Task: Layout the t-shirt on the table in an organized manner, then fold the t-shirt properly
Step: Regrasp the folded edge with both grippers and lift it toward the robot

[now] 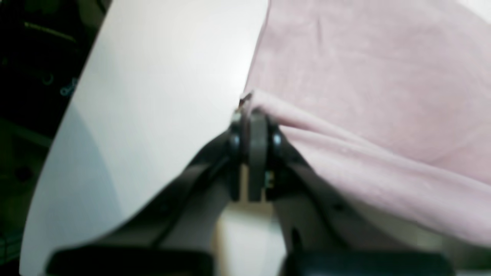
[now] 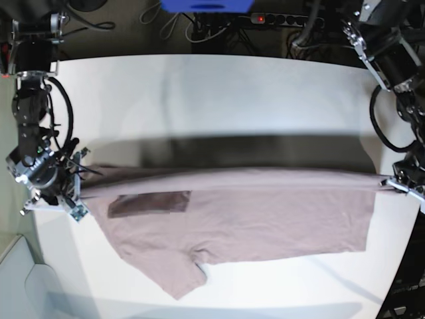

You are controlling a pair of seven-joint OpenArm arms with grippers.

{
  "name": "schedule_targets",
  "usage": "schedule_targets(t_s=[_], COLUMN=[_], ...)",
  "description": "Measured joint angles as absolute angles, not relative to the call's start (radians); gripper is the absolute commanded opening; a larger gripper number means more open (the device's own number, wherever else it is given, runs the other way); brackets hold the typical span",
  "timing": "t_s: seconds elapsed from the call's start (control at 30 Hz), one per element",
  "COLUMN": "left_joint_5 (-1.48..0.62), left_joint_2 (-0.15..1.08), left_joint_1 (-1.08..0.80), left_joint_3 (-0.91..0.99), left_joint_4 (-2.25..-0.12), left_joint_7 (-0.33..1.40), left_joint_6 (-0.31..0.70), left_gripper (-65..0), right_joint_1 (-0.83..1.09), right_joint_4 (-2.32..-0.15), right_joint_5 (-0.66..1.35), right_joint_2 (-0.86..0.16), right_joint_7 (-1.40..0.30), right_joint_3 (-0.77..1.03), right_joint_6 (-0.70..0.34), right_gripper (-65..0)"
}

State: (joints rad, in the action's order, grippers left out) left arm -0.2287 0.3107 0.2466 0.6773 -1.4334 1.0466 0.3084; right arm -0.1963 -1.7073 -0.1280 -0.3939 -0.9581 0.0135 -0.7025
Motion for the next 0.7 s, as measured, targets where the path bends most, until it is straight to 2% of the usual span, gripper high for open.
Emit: schedule_targets(t_s=[0.23,0.47,0.7], left_joint_5=[-0.229,-0.232,-0.239], left_joint_2=[0.335,0.329,0.329], left_joint_1=[0.241,0.122,0.019], left_joint_3=[0.658,0.662,0.662], left_joint_4=[-1.433,-1.449,-1.459], left_joint_7=[1.045,1.048,1.029], left_joint_6=[0.308,0.307,0.308], left_gripper=[-64.8,-64.8,-64.8], right_joint_1=[-0.178,-0.027,0.122], right_joint_4=[-1.711,-1.785,-1.876], right_joint_5=[-0.130,-0.134,-0.146], right_joint_2=[-0.388,-0.387,-0.344], right_joint_7=[-0.991,-0.986,-0.981], right_joint_3=[0.011,0.010,0.040], right_joint_6=[-0.702,-0.703,-0.703], right_gripper=[-65.0,-65.0,-65.0])
